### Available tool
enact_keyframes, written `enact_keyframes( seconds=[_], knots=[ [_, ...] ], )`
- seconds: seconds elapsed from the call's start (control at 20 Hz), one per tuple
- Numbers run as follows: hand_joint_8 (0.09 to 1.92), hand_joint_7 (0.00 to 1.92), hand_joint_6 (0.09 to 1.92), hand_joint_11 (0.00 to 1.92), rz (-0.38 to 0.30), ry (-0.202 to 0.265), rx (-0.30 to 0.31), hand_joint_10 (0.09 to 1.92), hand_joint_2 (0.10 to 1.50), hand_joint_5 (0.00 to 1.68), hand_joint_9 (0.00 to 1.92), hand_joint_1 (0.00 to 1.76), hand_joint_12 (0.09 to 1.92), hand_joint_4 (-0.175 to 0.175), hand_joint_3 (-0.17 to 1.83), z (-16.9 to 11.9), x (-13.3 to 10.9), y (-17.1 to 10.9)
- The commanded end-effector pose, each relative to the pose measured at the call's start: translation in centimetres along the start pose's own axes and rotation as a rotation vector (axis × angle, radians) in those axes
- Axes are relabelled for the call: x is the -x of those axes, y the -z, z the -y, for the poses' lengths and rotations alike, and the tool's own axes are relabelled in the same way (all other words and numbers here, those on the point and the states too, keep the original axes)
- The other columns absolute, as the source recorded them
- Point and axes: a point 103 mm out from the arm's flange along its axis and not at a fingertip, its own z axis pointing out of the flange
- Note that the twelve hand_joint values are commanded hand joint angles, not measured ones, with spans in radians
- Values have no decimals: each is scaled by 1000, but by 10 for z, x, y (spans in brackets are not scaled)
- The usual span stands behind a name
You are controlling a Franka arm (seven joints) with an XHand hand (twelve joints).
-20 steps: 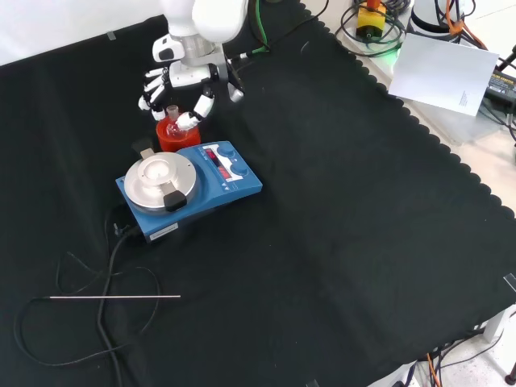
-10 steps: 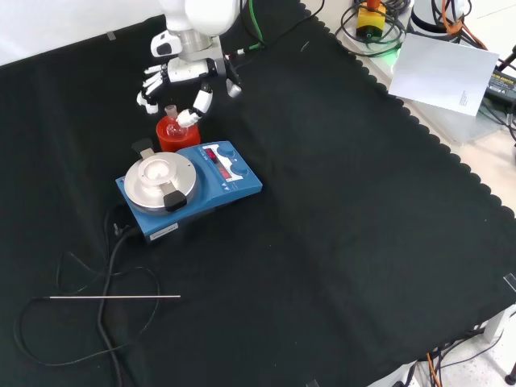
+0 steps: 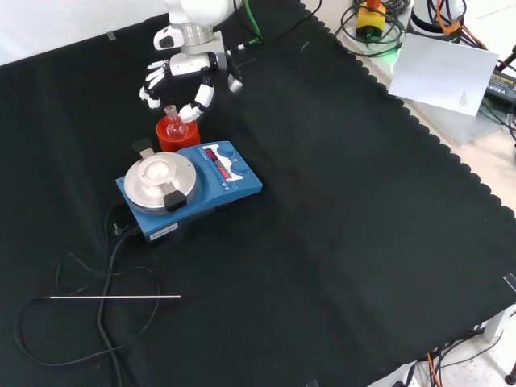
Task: Pick up the round-bottom flask.
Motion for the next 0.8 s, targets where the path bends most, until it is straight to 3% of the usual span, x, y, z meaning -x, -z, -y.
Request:
enact_keyframes(
  seconds=[0.05, 0.3, 0.8],
  knots=[
    [721, 279, 842, 0, -18, 9, -1, 730, 634, 585, 416, 875, 1337, -75, 637, 1, -5, -1],
    [720, 282, 870, 0, -43, 8, -4, 727, 671, 602, 426, 838, 1338, -75, 622, 0, -9, -2],
    [722, 292, 907, 0, -30, -2, 4, 721, 728, 690, 443, 810, 1354, -76, 579, -1, -12, -3]
  ],
)
